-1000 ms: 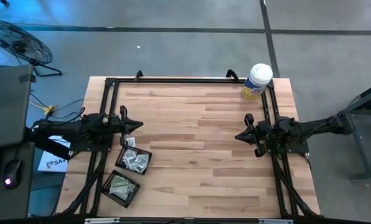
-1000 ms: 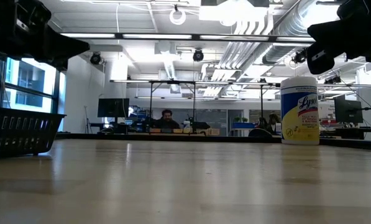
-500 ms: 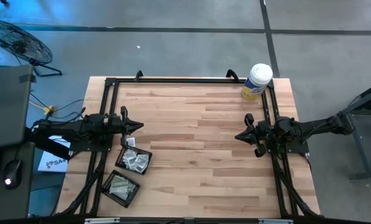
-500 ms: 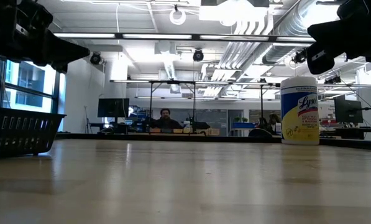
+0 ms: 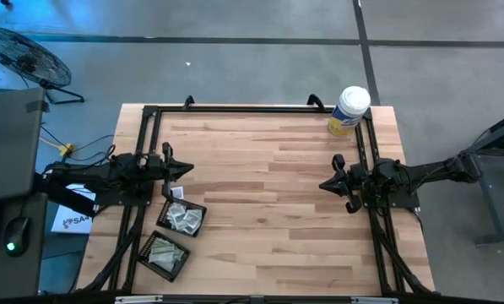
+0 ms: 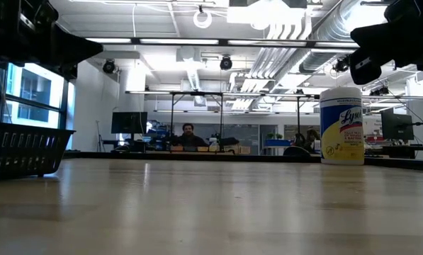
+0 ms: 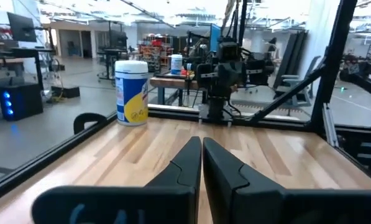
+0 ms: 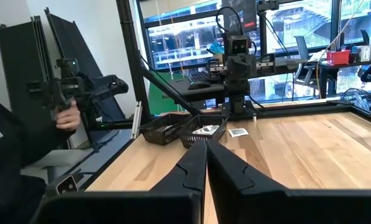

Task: Pick & Place First Aid Supplies
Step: Put the towelette pack into the top black bin

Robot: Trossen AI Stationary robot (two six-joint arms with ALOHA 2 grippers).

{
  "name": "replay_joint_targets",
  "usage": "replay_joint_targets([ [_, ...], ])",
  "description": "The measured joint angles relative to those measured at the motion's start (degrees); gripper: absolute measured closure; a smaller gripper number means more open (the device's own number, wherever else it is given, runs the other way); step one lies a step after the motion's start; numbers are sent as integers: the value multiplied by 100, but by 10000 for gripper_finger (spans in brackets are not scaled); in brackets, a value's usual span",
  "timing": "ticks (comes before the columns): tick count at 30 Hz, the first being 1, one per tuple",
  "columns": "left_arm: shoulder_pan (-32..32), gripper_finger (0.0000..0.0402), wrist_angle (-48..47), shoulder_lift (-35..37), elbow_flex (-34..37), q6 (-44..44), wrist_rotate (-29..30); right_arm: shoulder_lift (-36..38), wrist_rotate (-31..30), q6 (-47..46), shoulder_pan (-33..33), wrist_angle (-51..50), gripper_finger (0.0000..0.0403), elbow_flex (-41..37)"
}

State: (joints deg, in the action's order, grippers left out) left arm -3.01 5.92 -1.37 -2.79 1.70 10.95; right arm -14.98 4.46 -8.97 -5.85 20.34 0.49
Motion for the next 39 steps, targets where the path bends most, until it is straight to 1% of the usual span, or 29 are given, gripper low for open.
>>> replay_joint_targets([
  [5, 0, 388, -21, -2, 0, 35, 468, 0, 1, 0, -2, 0, 395, 0],
  [8, 0, 388, -1, -2, 0, 217, 466, 0, 1, 0, -2, 0, 398, 0],
  [12, 0, 396, 38, -143, -29, 411, 636, 0, 1, 0, -1, 1, 397, 0],
  [14, 0, 399, 12, -434, -108, 593, 658, 0, 1, 0, -2, 2, 395, 0],
  [16, 0, 399, 58, -878, -293, 862, 661, 0, 1, 0, -2, 2, 395, 0],
  [18, 0, 400, 1, -1427, -681, 1078, 663, 0, 0, 0, -2, 1, 396, 0],
  [20, 0, 400, -306, -2011, -1237, 1104, 667, 0, 0, 0, -2, 2, 395, 0],
  [21, 0, 401, -656, -2314, -1574, 1092, 668, 0, 0, 2, -2, 2, 394, 0],
  [24, 0, 401, -2138, -3216, -2594, 1222, 752, -2, 1, 0, -2, 2, 394, 0],
  [26, 0, 401, -3186, -3811, -3266, 1670, 875, 0, 1, 0, -2, 2, 396, 0],
  [29, -2, 401, -4637, -4632, -4312, 2392, 871, 0, 0, 0, -2, 2, 398, 0],
  [32, -2, 401, -6094, -5374, -5206, 3190, 559, 0, 1, 2, -2, 2, 397, 0],
  [35, -2, 401, -7268, -5979, -5817, 4079, 94, 0, 1, 0, -2, 1, 395, 0],
  [37, -2, 401, -7736, -6283, -6010, 4472, -176, 0, 1, 0, -2, 2, 395, 0],
  [39, -2, 401, -7946, -6508, -6041, 4751, -292, 0, 1, 0, -2, 2, 395, 0],
])
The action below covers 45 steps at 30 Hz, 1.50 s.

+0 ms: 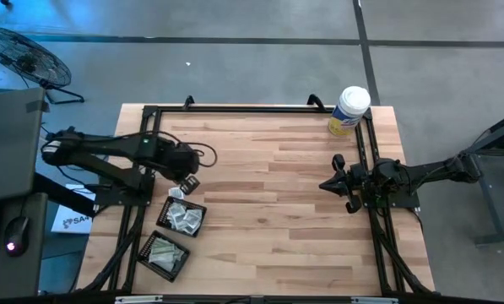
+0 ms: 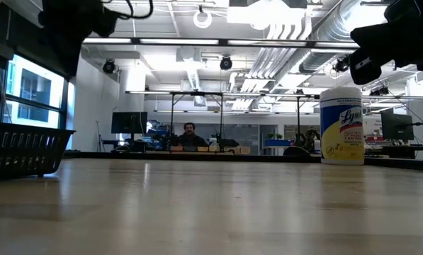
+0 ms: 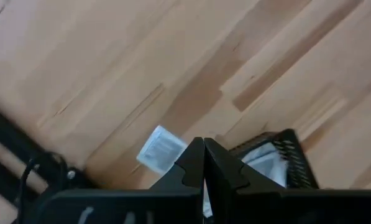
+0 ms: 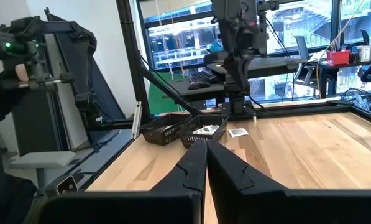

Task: Pick & Place First Aid Supplies
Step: Put the towelette pack into the top black bin

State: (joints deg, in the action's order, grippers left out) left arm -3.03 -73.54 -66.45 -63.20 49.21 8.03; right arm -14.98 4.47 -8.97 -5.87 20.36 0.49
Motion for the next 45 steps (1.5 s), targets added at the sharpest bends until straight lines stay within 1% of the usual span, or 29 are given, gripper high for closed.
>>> replay_joint_targets([
  [3, 4, 398, -9, -273, 75, 81, -4, 0, 0, 0, 0, 0, 394, 0],
  [5, 23, 386, -26, -488, 128, 79, -5, 0, 0, 0, 0, 0, 394, 0],
  [8, 165, 350, 25, -791, 131, 108, 49, 0, 0, 0, 0, 0, 397, 0],
  [12, 497, 291, 45, -1101, 131, 348, 795, 0, 0, 0, 0, -2, 397, 0],
  [14, 725, 270, 208, -1246, 131, 259, 885, 0, 0, 0, 0, -1, 396, 0],
  [16, 914, 257, 417, -1334, 172, -3, 587, 0, 0, 0, 0, 0, 395, 0],
  [18, 962, 248, 577, -1331, 326, -114, 347, 0, 0, 0, 0, 0, 395, 0],
  [25, 964, 240, 814, -1126, 1044, 262, -134, 0, -2, 0, 0, -8, 394, 0],
  [29, 885, 240, 1106, -1122, 1399, 369, -884, -3, -7, 0, 0, -60, 397, 0],
  [31, 901, 240, 1182, -1122, 1640, 488, -1152, -6, -9, 0, 0, -93, 398, 0],
  [35, 1083, 240, 1349, -1122, 1988, 518, -1445, -7, -13, 0, 0, -90, 395, 0],
  [37, 1147, 240, 1467, -1122, 2105, 529, -1502, -7, -21, 0, 0, -90, 395, 0],
  [45, 1139, 241, 1860, -1122, 2481, 641, -1783, -7, -22, 2, 0, -90, 393, 0],
])
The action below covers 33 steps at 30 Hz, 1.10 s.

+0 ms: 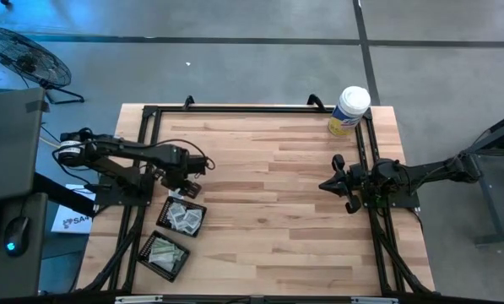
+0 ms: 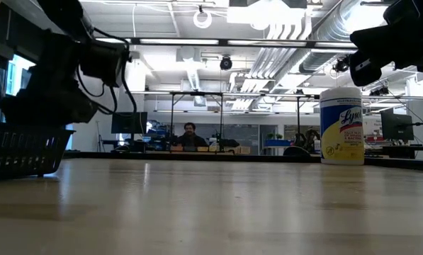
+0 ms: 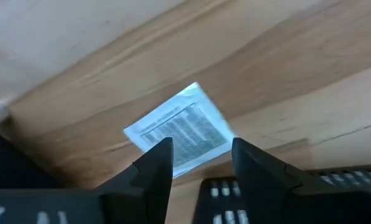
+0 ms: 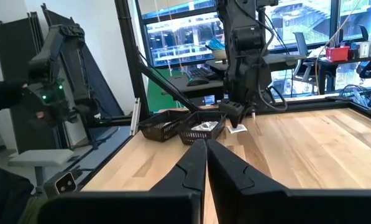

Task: Pick & Place First Aid Supplies
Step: Put the towelette pack into the top black bin

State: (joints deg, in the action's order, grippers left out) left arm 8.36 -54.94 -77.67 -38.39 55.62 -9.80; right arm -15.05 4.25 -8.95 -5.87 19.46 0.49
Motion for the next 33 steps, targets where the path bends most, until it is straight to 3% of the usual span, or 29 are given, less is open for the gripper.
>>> replay_joint_targets([
  [12, 0, 241, 344, -48, 80, -118, -4, 0, 0, -2, 0, 0, 398, 0],
  [20, -9, 241, 1114, -102, 225, -135, 47, 1, 2, -2, 0, 2, 400, -1],
  [29, 2, 241, 1494, -44, 13, -479, 759, 2, 4, -2, 0, -3, 399, -1],
  [33, -7, 241, 982, -49, -188, -600, 727, 2, 2, 0, 0, -4, 402, -2],
])
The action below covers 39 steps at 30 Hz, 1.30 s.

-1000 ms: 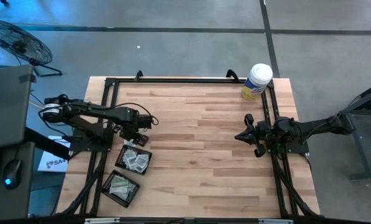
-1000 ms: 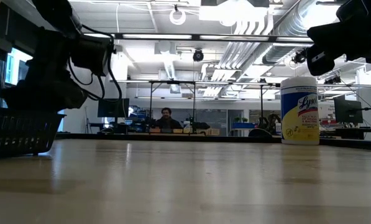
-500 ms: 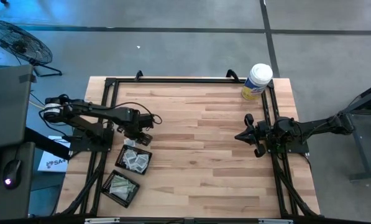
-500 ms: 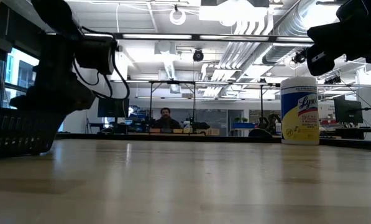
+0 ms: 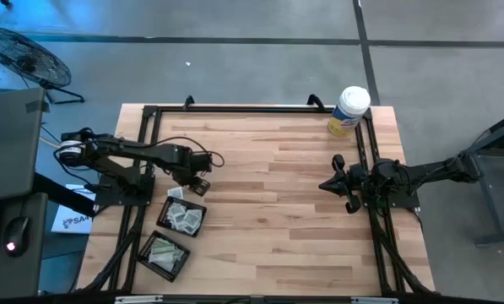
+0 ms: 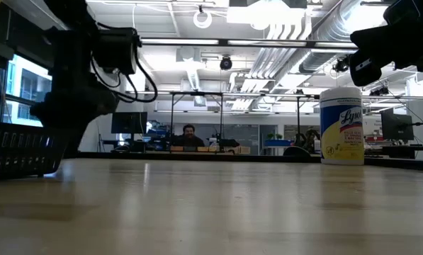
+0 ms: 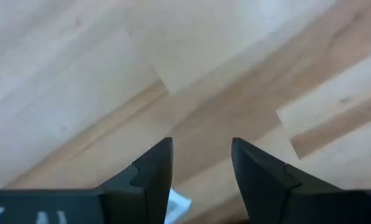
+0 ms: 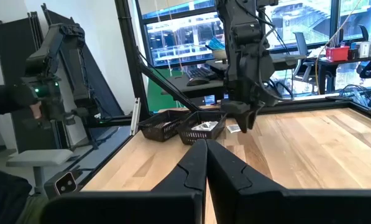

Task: Pick & Place First Aid Supplies
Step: Put the towelette pack into the top black bin

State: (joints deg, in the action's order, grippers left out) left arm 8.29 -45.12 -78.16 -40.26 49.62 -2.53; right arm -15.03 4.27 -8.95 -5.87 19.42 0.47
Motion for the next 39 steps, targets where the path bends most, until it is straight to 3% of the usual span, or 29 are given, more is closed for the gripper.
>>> replay_joint_targets([
  [6, 1, 241, -700, 10, 91, 228, -323, 0, 0, -2, 0, -4, 398, 2],
  [14, 6, 241, -106, 30, 664, 498, -1179, 0, 0, -2, 0, -9, 396, 0],
  [21, 354, 241, 4, 21, 594, -144, -755, 0, 0, 0, 0, -10, 395, 1],
  [25, 648, 241, 675, -3, 308, -832, -25, 0, -1, -2, 0, -13, 398, 0],
  [33, 1456, 241, 1857, -1, 200, -2055, 440, 0, -2, -2, 0, -13, 396, 1],
  [39, 1513, 241, 1027, 105, 198, -1990, 353, 0, -2, -2, 0, -15, 394, 0],
])
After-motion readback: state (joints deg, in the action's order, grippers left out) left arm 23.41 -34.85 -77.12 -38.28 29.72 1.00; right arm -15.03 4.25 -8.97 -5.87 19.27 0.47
